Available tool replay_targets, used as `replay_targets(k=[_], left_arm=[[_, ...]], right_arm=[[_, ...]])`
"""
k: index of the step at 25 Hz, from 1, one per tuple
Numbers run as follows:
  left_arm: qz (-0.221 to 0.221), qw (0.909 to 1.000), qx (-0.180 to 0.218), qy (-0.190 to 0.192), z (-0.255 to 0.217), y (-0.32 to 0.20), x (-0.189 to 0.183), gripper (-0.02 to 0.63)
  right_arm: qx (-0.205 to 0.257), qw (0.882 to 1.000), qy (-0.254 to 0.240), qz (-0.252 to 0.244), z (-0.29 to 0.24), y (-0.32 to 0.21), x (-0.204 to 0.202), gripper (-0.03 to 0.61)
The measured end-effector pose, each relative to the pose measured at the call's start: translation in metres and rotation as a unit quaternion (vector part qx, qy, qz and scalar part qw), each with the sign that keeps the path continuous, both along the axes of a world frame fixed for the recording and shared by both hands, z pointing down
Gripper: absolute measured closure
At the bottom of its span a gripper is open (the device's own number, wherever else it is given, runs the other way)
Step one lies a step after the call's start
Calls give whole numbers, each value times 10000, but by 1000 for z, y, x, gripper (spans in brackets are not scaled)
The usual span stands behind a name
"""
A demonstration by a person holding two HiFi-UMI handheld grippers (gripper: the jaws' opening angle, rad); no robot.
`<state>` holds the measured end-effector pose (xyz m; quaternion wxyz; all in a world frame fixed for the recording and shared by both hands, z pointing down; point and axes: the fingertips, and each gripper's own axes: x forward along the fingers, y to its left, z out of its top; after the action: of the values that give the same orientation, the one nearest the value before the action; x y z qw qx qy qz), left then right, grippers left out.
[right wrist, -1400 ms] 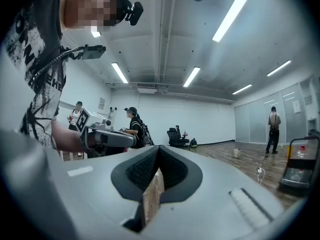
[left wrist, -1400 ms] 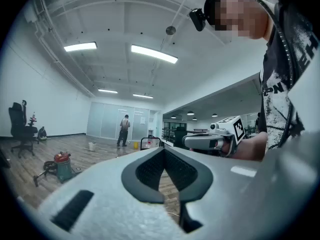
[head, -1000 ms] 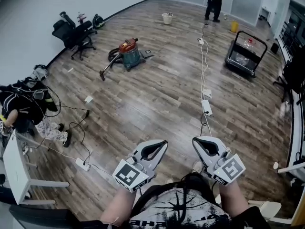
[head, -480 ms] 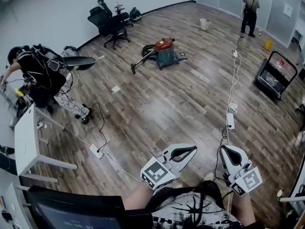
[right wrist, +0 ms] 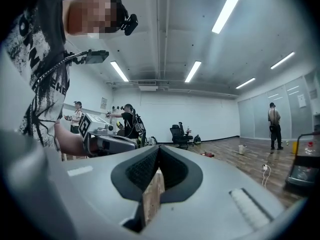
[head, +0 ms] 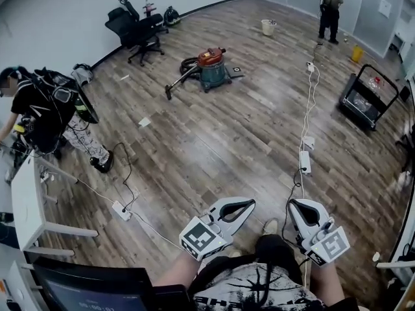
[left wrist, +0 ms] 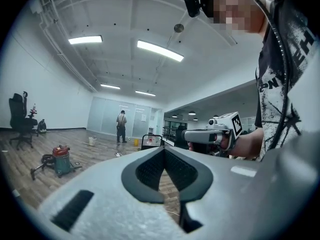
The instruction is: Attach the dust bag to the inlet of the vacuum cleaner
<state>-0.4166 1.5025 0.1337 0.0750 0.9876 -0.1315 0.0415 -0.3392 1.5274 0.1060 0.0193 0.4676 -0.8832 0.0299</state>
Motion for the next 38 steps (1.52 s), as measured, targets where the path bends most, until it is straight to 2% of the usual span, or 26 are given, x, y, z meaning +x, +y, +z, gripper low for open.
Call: replay_targets(k=[4,7,11,16,19,23,27,28,30,34,38], left_arm=[[-147,9993,-158,-305,15,-36,16,617],[-142,9994,-192,-260,23,-68,37,617],[-157,9992,-217,-300,26,-120,86,617],[-67,9999,-21,-158,6,-182,146,617],[-162,9997,181,97,-13,-226,178,617],[-298,9989,327,159,-18,-268,209,617],[-374,9991,204,-88,-8,-293,220,617],[-399,9990,219,-30,-10,-299,222,617],[-457,9987,204,57,-11,-312,223,617],[-456,9989,-61,-118,9,-346,220,617],[-193,9998,14,-37,10,-396,225,617]], right_arm=[[466,9988,-152,4,-12,-30,23,575],[490,9987,-163,-12,-6,-71,49,575],[502,9983,-292,-108,0,-127,94,575],[612,9968,-317,-411,-6,-197,140,575],[573,9969,-204,-497,-2,-238,172,575],[657,9957,-219,-619,-2,-278,200,575],[297,9971,-114,-697,20,-304,217,575],[248,9971,-111,-707,23,-311,219,575],[311,9965,-207,-744,22,-324,219,575],[458,9956,-286,-771,22,-360,215,575],[452,9966,-233,-644,23,-409,215,575]])
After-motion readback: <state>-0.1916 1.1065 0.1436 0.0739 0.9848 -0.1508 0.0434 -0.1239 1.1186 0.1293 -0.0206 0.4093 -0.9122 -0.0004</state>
